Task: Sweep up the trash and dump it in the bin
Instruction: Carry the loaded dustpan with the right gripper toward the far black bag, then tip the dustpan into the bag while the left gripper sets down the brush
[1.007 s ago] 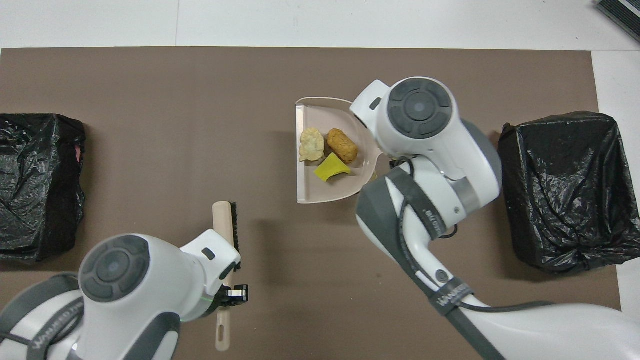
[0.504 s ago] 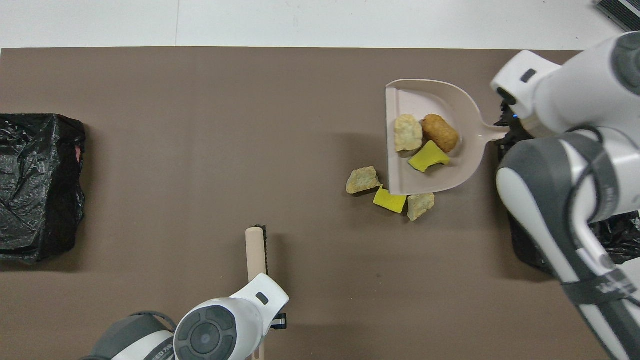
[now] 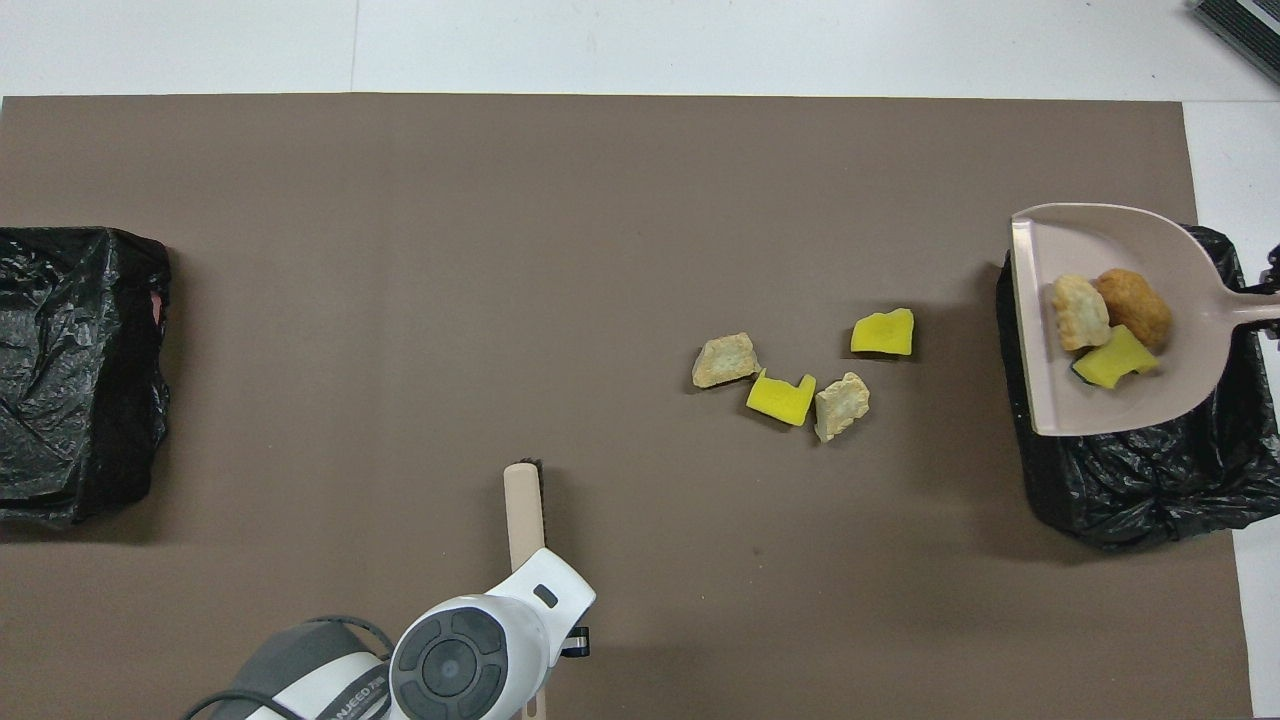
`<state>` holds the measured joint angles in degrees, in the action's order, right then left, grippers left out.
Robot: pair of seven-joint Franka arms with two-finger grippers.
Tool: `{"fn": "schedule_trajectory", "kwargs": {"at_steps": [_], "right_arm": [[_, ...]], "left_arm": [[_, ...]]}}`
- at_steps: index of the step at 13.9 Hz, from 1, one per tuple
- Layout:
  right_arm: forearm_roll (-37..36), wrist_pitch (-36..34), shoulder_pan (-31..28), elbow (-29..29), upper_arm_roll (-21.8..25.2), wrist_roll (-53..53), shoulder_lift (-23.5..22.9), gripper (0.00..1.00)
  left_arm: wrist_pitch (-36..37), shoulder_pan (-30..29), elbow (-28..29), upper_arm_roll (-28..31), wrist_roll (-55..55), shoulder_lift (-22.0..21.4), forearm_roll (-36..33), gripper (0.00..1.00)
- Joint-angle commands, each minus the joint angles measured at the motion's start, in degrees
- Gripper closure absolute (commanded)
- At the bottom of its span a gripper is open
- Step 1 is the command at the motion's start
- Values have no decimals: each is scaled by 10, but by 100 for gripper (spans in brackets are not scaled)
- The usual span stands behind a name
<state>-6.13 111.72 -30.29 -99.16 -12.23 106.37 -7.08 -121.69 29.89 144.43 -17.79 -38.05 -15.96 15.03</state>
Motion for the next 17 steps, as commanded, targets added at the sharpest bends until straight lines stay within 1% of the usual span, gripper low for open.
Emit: {"fn": "schedule_trajectory", "kwargs": {"at_steps": [1, 2, 4, 6, 7, 8, 9, 10, 11, 13, 14, 15, 16, 17], "right_arm": [[2, 76, -47, -109, -7, 40, 73, 100], [-9, 105, -51, -129, -3, 43, 82, 100], [-89, 152, -51, -141, -4, 36, 79, 100], [-162, 198, -51, -153, -4, 18, 64, 100], [-205, 202, -45, -160, -5, -5, 66, 100], [-248, 199, -41, -163, -9, -39, 68, 100], [-293, 192, -18, -166, -9, -71, 69, 100], [-329, 185, -4, -168, -8, -86, 71, 100], [-352, 170, -2, -168, -9, -105, 73, 100], [-396, 159, 4, -169, -9, -129, 78, 100], [-425, 153, 20, -169, -8, -138, 79, 100], [-465, 136, 30, -169, -9, -158, 80, 100], [-495, 122, 40, -169, -9, -178, 84, 100], [-507, 105, 46, -169, -9, -192, 87, 100]], "left_arm": [[-28, 12, 4, 7, -6, 19, -4, 100], [-31, 14, 4, 7, -9, 22, -4, 100], [-32, 13, 5, 7, -11, 27, -4, 100], [-29, 10, 4, 7, -11, 27, -4, 100], [-29, 9, 3, 7, -12, 28, -4, 62], [-26, 7, 1, 7, -15, 30, -4, 9], [-24, 5, -3, 7, -18, 33, -4, 0], [-23, 3, -12, 8, -18, 39, -4, 0], [-18, 3, -22, 11, -17, 41, -4, 0], [6, -32, -48, 10, -15, 40, -4, 0], [15, -38, -61, 11, -12, 41, -5, 0], [15, -44, -68, 12, -12, 40, -7, 0], [16, -64, -74, 12, -9, 40, -10, 0], [18, -76, -81, 13, -7, 37, -10, 0]]}}
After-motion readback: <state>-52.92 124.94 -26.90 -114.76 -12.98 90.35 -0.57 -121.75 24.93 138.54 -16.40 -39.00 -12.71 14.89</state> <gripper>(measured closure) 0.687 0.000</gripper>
